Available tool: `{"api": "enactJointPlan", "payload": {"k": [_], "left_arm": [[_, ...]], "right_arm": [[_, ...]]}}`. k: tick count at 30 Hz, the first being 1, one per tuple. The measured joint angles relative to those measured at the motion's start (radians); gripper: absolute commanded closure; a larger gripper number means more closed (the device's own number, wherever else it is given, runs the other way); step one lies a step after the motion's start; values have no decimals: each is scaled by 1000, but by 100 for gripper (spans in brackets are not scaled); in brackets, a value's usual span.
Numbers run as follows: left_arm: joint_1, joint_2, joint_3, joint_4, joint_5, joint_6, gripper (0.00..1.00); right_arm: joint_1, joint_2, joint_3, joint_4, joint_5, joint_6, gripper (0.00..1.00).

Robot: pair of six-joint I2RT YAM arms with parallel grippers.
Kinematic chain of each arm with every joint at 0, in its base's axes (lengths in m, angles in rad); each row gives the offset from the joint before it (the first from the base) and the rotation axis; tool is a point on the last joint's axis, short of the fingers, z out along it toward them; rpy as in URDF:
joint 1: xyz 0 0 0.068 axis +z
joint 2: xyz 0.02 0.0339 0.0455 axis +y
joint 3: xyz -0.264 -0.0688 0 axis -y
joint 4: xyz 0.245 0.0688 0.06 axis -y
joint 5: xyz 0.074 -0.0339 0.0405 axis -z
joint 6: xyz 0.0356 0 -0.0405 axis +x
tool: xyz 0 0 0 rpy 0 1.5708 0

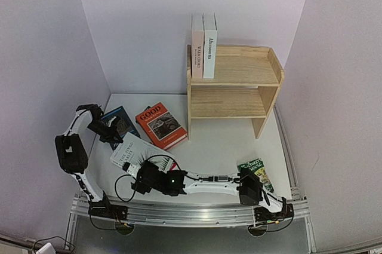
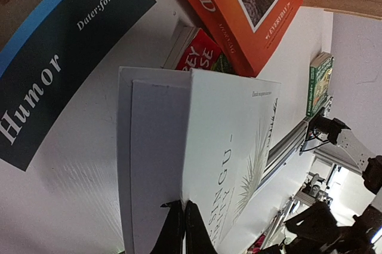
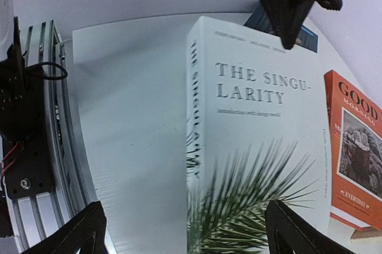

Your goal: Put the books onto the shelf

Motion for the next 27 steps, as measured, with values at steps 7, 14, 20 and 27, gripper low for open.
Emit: {"api": "enactJointPlan", "payload": {"k": [7, 14, 20, 27], "left_arm": [[0, -3, 33, -2, 5, -55, 100], [0, -3, 33, -1, 1, -67, 100], [0, -3, 34, 5, -3, -69, 100], [-3, -4, 35, 9, -3, -76, 100]], "right_arm": [[46, 147, -5, 297, 218, -292, 2], [45, 407, 190, 424, 442, -581, 2], [43, 527, 305, 584, 588, -849, 2], [19, 570, 361, 699, 647, -1004, 15]]}}
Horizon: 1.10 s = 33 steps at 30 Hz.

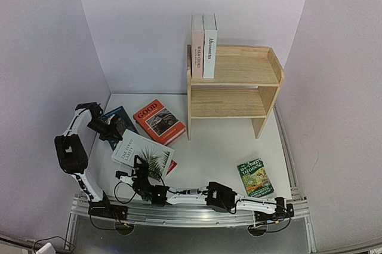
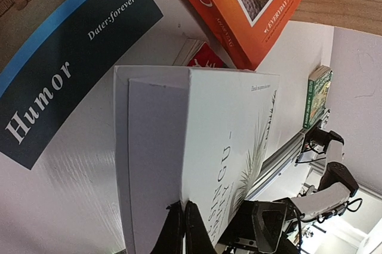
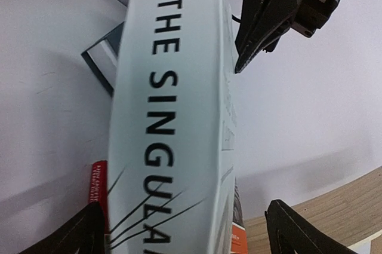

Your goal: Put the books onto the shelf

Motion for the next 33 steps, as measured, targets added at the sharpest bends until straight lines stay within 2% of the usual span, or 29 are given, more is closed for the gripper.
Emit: {"api": "enactJointPlan", "payload": {"k": [3, 7, 8, 10, 11, 15, 18, 20, 28, 33], "left_arm": [[-3, 0, 3, 13, 0, 0, 100], [-7, 0, 12, 24, 6, 0, 100], [-7, 0, 18, 24, 14, 1, 100], [-9, 0, 26, 23, 27, 6, 98], [-9, 0, 30, 18, 37, 13, 91], [-11, -11, 58, 4, 91, 74, 38], [-12, -20, 129, 3, 140, 118, 17], [-13, -32, 192, 4, 163, 141, 10], [6, -119, 453, 5, 217, 139, 6], [26, -191, 512, 7, 201, 61, 5]], "right_arm": [[-19, 0, 1, 28, 2, -35, 27], [-32, 0, 1, 60, 2, -69, 65], [-32, 0, -1, 73, 2, -78, 70], [-30, 0, -9, 110, 11, -83, 73], [-30, 0, -10, 125, 19, -89, 75], [-24, -3, -29, 210, 44, -121, 91], [-24, -39, -97, 268, 71, -118, 97], [-24, -88, -169, 287, 91, -96, 100], [-23, -433, -497, 311, 121, 108, 100], [-25, -780, -697, 79, -8, 489, 100]]}}
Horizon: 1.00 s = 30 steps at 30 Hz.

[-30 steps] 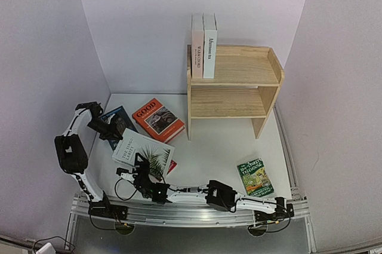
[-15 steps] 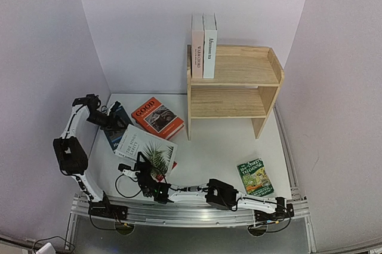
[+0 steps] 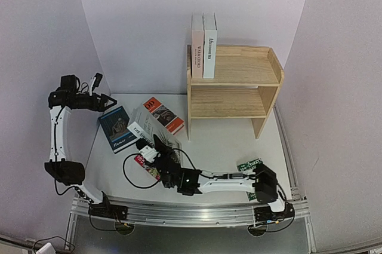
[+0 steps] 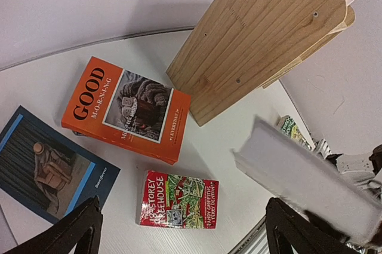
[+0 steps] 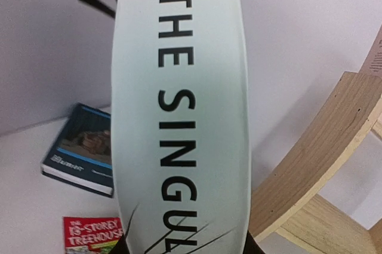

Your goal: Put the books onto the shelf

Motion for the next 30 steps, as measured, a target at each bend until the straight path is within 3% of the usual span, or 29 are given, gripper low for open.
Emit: {"api": "enactJointPlan", "payload": {"k": [4, 11, 20, 30], "left_arm": [[1, -65, -24, 6, -45, -74, 3], [1, -213, -191, 142, -151, -198, 1], [1, -320, -353, 269, -228, -245, 1], [1, -330, -416, 313, -255, -245, 1]], "right_arm": [[-5, -223, -49, -164, -184, 257, 100], [-7, -422, -63, -268, -369, 368, 100], [-7, -531, 23, -222, -506, 226, 100], [-8, -629, 55, 66, -473, -155, 100]]}}
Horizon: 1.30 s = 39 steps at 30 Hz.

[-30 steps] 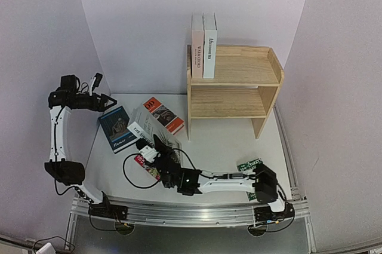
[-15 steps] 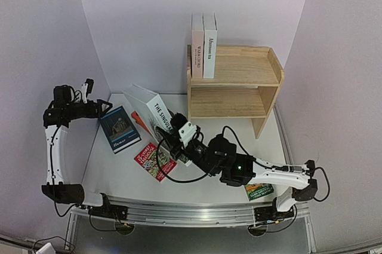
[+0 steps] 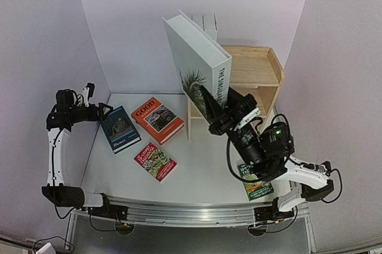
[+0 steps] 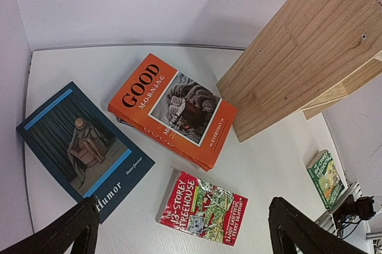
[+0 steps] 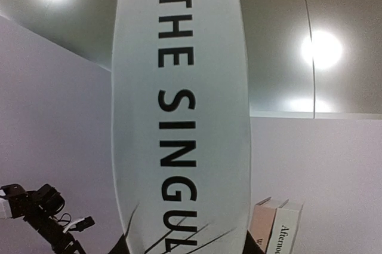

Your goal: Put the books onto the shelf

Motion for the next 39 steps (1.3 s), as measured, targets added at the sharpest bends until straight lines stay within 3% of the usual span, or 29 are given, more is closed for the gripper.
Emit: {"api": "enactJointPlan", "payload": {"k": [10, 15, 21, 25, 31, 39], "left_arm": [[0, -1, -10, 24, -10, 1, 1], [0, 0, -24, 51, -10, -2, 1], [0, 0, -39, 64, -9, -7, 1], [0, -1, -54, 64, -9, -4, 1], [0, -6, -93, 64, -10, -3, 1], [0, -29, -102, 69, -10, 1, 1]], "right_arm": [[-28, -89, 4, 230, 50, -234, 100], [-247, 13, 133, 312, 69, -264, 100], [-564, 152, 151, 229, 80, 1, 100], [-685, 275, 204, 152, 81, 165, 100], [-711, 415, 317, 74, 73, 287, 100], [-725, 431, 320, 51, 71, 378, 100]]}}
